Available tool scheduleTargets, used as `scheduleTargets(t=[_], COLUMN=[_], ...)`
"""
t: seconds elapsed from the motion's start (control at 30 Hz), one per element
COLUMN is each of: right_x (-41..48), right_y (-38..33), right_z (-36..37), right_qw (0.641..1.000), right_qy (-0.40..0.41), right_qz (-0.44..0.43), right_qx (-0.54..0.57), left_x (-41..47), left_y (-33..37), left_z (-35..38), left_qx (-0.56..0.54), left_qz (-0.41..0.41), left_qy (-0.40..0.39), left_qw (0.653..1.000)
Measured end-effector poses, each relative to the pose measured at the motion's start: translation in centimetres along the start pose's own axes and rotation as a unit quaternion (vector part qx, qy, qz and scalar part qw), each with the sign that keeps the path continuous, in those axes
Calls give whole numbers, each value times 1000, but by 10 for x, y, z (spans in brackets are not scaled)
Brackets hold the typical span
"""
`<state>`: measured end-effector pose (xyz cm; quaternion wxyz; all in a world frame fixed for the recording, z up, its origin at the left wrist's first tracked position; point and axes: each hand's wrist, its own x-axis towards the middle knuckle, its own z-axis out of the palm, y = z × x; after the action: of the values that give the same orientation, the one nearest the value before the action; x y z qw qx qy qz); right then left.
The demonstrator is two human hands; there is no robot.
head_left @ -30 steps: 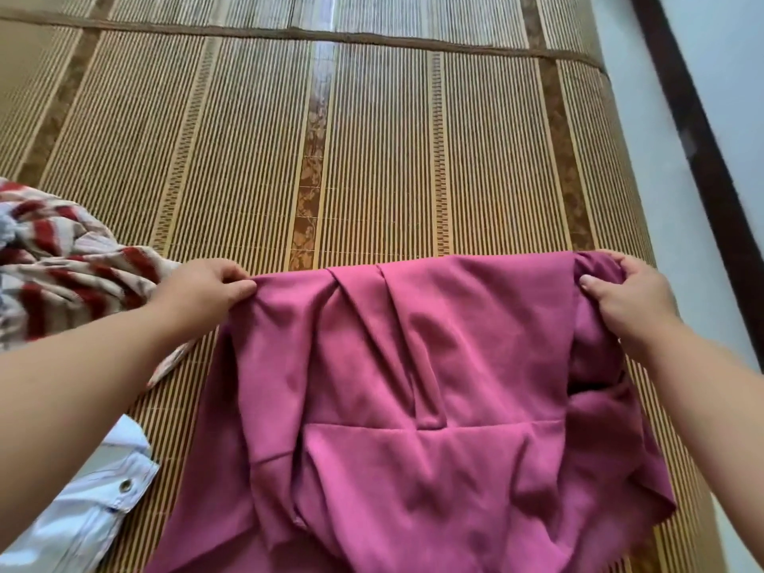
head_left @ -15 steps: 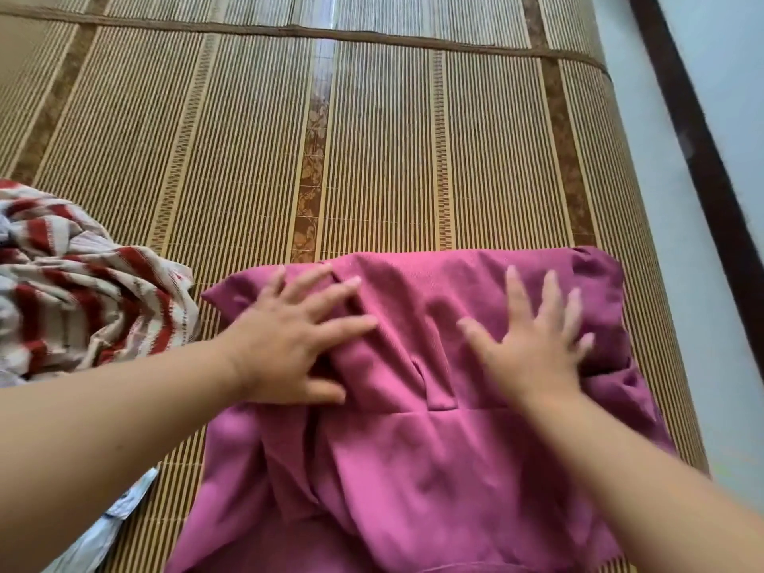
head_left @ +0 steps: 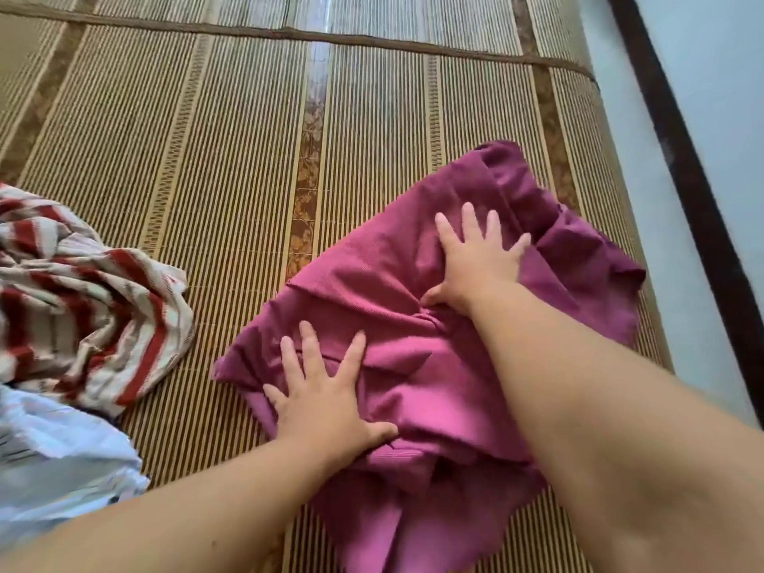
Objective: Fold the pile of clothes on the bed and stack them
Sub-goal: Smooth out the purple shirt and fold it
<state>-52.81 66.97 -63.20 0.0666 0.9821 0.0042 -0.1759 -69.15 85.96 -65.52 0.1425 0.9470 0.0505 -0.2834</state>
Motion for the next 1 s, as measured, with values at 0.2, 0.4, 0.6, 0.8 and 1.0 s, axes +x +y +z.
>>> scheduleTargets(t=[0.2, 0.4, 0.6, 0.8, 1.0], right_x=[-79, -196, -245, -263, -285], right_y=[6, 7, -27, -40, -47], right_z=[17, 65, 77, 71, 75], right_qw=[987, 988, 969, 964, 983], right_qy=[105, 12, 162, 164, -142], right_qz=[35, -16, -88, -39, -52], right_qx=[116, 156, 165, 207, 103], left_x=[-36, -34, -2, 6, 13], left_y=[37, -51, -83, -98, -122], left_z=[8, -47, -84, -99, -96], left_qx=[-39, 200, 253, 209, 336], left_qz=[23, 279, 355, 508, 445], left_qy=[-68, 38, 139, 107, -73], left_qw=[997, 939, 889, 828, 827])
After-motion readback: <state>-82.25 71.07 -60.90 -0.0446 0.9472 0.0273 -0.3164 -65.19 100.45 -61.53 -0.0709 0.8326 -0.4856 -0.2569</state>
